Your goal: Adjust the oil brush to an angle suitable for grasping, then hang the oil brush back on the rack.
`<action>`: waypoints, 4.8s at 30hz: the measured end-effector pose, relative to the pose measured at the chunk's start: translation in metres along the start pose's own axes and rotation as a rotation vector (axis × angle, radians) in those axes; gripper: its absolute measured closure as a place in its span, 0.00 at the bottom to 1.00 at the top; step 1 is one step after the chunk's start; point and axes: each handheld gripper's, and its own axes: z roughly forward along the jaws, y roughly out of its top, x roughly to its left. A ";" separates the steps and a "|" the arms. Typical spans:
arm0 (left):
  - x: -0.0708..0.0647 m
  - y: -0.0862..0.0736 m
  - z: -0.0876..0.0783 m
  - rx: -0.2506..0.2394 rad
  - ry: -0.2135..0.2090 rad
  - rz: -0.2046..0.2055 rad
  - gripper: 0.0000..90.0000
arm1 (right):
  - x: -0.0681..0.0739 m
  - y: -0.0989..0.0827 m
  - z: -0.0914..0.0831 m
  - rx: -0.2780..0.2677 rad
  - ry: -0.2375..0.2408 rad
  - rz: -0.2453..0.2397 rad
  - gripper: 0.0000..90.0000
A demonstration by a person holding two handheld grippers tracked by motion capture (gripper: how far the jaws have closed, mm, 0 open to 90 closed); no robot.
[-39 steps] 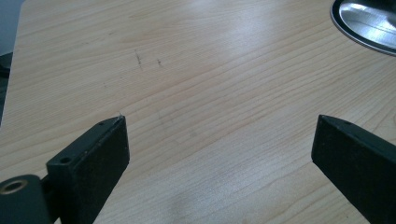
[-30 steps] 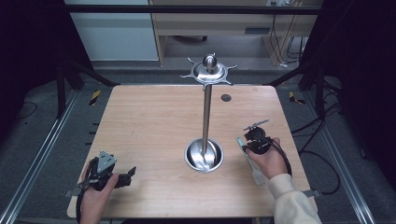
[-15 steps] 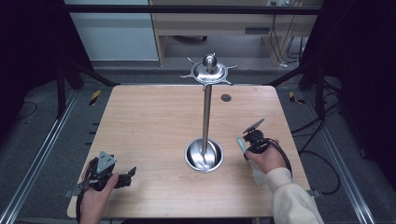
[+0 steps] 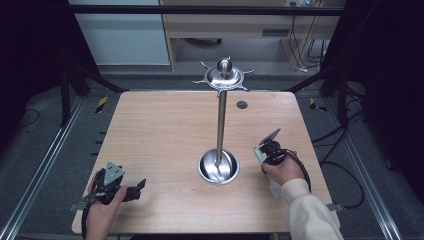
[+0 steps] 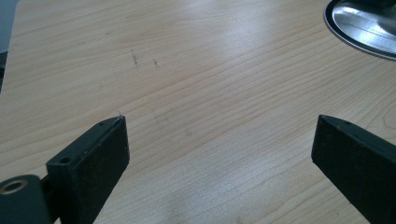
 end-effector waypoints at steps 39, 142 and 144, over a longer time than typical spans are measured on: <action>0.002 -0.001 0.000 0.005 0.004 0.001 0.04 | -0.025 -0.015 -0.101 -0.278 0.052 -0.017 0.91; 0.000 -0.001 0.002 0.014 0.009 0.008 0.04 | 0.028 -0.079 -0.236 -0.998 0.291 -0.277 0.91; 0.000 -0.001 0.002 0.015 0.009 0.008 0.04 | 0.029 -0.078 -0.236 -0.997 0.295 -0.281 0.91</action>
